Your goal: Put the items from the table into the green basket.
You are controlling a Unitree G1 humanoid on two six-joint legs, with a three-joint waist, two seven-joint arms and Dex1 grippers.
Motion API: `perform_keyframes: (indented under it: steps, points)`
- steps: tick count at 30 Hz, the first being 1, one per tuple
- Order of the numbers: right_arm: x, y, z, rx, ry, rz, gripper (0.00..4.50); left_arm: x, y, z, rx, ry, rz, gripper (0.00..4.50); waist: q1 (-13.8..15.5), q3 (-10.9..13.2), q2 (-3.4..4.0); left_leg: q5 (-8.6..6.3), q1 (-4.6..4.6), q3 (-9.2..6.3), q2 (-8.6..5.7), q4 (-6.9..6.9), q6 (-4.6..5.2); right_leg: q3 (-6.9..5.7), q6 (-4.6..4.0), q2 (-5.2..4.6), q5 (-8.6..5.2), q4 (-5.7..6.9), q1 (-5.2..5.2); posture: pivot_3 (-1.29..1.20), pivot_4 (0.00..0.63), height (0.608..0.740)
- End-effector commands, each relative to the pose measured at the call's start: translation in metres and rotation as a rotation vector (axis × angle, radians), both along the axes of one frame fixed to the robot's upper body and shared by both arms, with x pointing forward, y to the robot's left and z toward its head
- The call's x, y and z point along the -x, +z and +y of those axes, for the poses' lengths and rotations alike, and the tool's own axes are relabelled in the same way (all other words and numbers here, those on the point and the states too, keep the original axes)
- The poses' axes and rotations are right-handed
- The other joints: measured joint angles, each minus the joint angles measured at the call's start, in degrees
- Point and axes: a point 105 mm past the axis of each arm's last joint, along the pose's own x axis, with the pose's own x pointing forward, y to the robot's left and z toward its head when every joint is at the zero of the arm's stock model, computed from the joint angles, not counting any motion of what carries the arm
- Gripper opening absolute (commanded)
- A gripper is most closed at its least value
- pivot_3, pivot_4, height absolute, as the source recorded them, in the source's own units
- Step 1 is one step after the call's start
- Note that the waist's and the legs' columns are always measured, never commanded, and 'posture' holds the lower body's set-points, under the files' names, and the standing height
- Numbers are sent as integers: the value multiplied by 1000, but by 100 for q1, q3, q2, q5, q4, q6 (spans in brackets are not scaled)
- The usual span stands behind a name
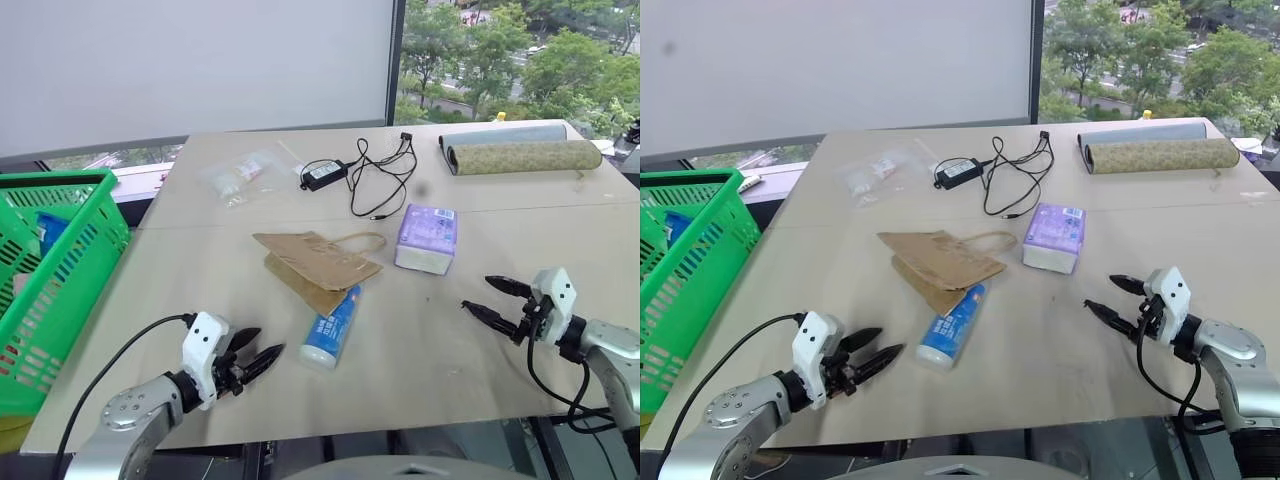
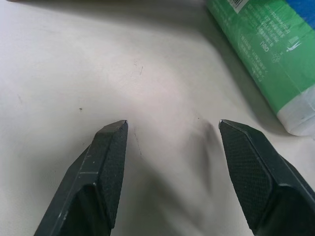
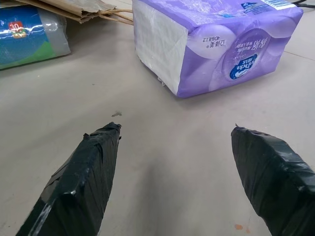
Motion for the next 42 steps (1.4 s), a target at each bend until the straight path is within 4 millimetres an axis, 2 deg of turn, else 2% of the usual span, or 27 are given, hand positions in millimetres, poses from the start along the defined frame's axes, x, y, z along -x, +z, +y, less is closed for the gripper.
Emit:
perform_keyframes:
  steps: [1, 4, 10, 15, 19, 22, 24, 28, 30, 33, 37, 42]
  points:
    - [0, 17, 2, 2, 49, -37, 3855, -2, 12, 4, -16, 17, -77, 3035, -1, 3, 0, 0, 0, 0, 0, 0, 0, 0, 1, 0, 1, 0, 0, -89, 61, 740]
    - [1, 19, 9, 7, 109, -8, 3855, -2, 19, 9, 1, 78, -120, 3035, 41, 58, -19, 0, 0, 6, 3, -1, 1, 6, -1, -2, 0, 0, 0, -63, 71, 740]
    - [-3, 19, 12, 20, 139, -4, 3855, 4, 15, 5, -4, 83, -116, 3035, 237, 127, -40, -1, -1, 6, 14, 0, 1, 4, -9, -4, -3, -1, -4, -36, 76, 740]
    - [-4, 31, 25, -6, 203, -19, 3855, 7, 19, 6, -5, 93, -131, 3035, 387, 163, -38, -2, -5, 7, 14, -1, 3, 3, -9, -10, -3, -4, -8, -16, 79, 740]
    - [3, 56, 53, -48, 339, -35, 3855, 11, 31, 0, 18, 53, -159, 3035, 415, 191, -40, -2, -8, 7, 17, -1, 3, 3, -11, -16, -4, -4, -12, -6, 80, 740]
    - [10, 93, 100, -101, 509, -87, 3855, 14, 52, -11, 85, -9, -209, 3035, 412, 214, -46, -2, -8, 7, 20, -1, 3, 2, -10, -20, -4, -3, -12, 6, 77, 740]
    - [9, 102, 128, -95, 550, -130, 3855, 17, 66, -17, 131, -59, -241, 3035, 394, 218, -55, -2, -9, 7, 26, 0, 3, 0, -10, -18, -4, -4, -16, 15, 77, 740]
    - [2, 94, 170, -43, 574, -151, 3855, 20, 90, -20, 180, -120, -306, 3035, 445, 212, -66, -3, -18, -9, 38, -7, 1, -20, -12, -8, -2, -5, -24, 40, 72, 740]
    - [-5, 82, 185, 16, 587, -164, 3855, 21, 99, -19, 168, -141, -337, 3035, 495, 213, -63, -3, -39, -11, 31, -7, 1, -24, -10, -13, 0, -2, -44, 55, 71, 740]
    - [-13, 73, 198, 62, 574, -165, 3855, 24, 99, -16, 144, -141, -331, 3035, 582, 214, -63, -2, -53, -8, 28, -4, 0, -29, -9, -14, 2, -4, -54, 68, 68, 740]
    - [-23, 63, 200, 156, 511, -175, 3855, 27, 98, -16, 140, -130, -326, 3035, 612, 213, -64, -2, -54, -7, 21, -4, 0, -38, -11, -27, 1, -5, -54, 84, 70, 740]
    - [-28, 67, 194, 161, 459, -186, 1667, 27, 99, -16, 141, -112, -332, 3121, 649, 214, -63, -2, -51, -8, 21, -4, 0, -43, -23, -27, -7, -3, -53, 98, 73, 740]
